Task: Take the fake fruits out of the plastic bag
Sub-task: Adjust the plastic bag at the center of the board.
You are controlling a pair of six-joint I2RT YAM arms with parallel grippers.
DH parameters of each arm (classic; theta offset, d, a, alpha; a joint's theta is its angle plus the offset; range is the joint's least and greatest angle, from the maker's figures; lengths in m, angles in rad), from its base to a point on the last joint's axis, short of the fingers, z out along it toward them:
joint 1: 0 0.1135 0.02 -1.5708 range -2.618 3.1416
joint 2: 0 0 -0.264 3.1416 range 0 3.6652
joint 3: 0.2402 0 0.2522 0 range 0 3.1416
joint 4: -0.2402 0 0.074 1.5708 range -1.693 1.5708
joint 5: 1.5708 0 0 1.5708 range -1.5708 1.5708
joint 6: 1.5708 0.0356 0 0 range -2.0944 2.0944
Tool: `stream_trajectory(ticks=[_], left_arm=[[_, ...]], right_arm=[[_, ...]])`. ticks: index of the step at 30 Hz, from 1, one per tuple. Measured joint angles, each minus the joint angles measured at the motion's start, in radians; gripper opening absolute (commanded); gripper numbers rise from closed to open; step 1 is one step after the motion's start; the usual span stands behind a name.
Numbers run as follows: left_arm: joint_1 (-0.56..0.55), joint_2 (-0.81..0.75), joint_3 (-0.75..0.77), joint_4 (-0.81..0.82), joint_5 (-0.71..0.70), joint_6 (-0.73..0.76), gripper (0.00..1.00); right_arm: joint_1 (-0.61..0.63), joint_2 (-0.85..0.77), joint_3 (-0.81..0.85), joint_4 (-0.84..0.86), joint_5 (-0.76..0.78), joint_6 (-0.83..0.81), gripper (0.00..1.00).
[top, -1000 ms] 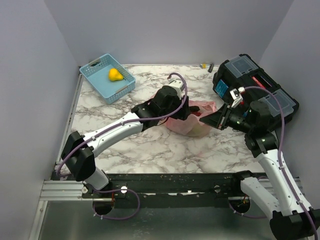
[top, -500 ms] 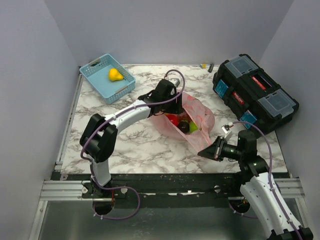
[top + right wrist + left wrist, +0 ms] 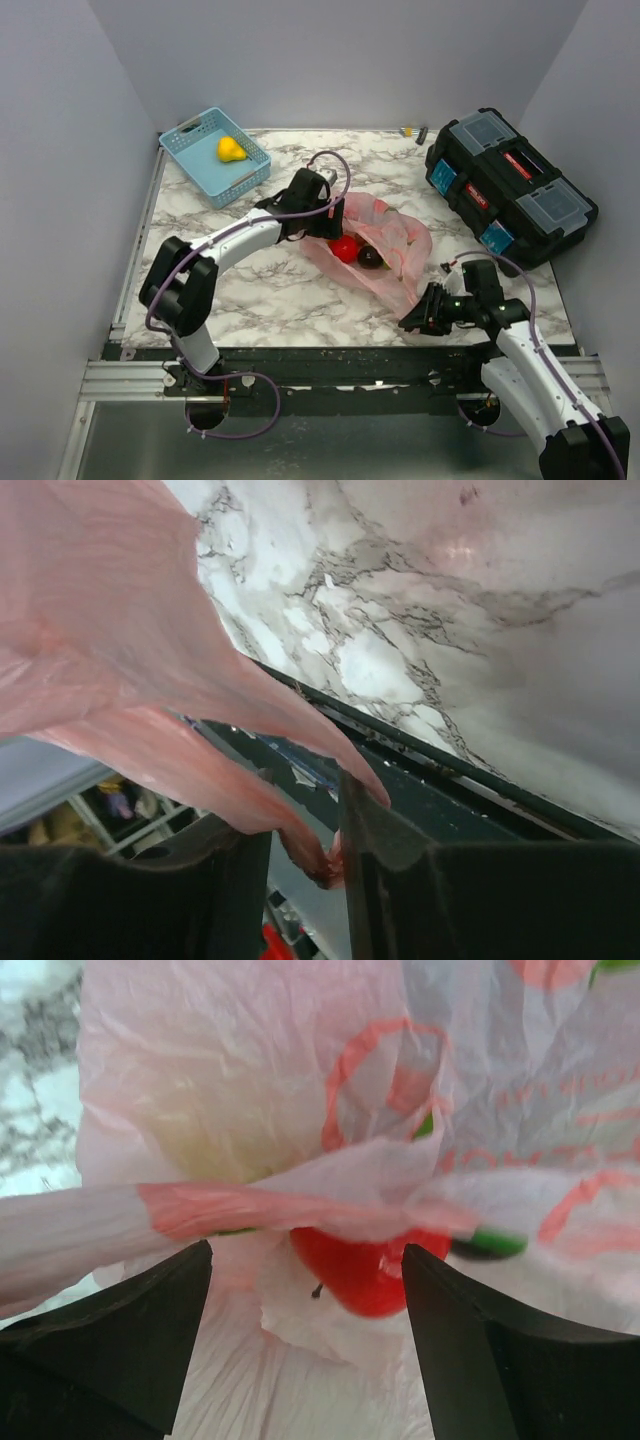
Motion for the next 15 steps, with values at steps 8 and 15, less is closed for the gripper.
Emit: stream_trajectory(ticks=[8, 15], left_arm=[[-0.028, -0.238, -0.205, 0.025, 0.101, 0.009, 0.90], [-0.141, -0.344, -0.192, 0.027, 0.138, 0.028, 0.91]], right_arm=[[0.001, 0.056, 0.173, 0.029, 0.083, -0.038, 0.72], [0.002, 0.062, 0.285, 0.006, 0.278, -0.002, 1.00]])
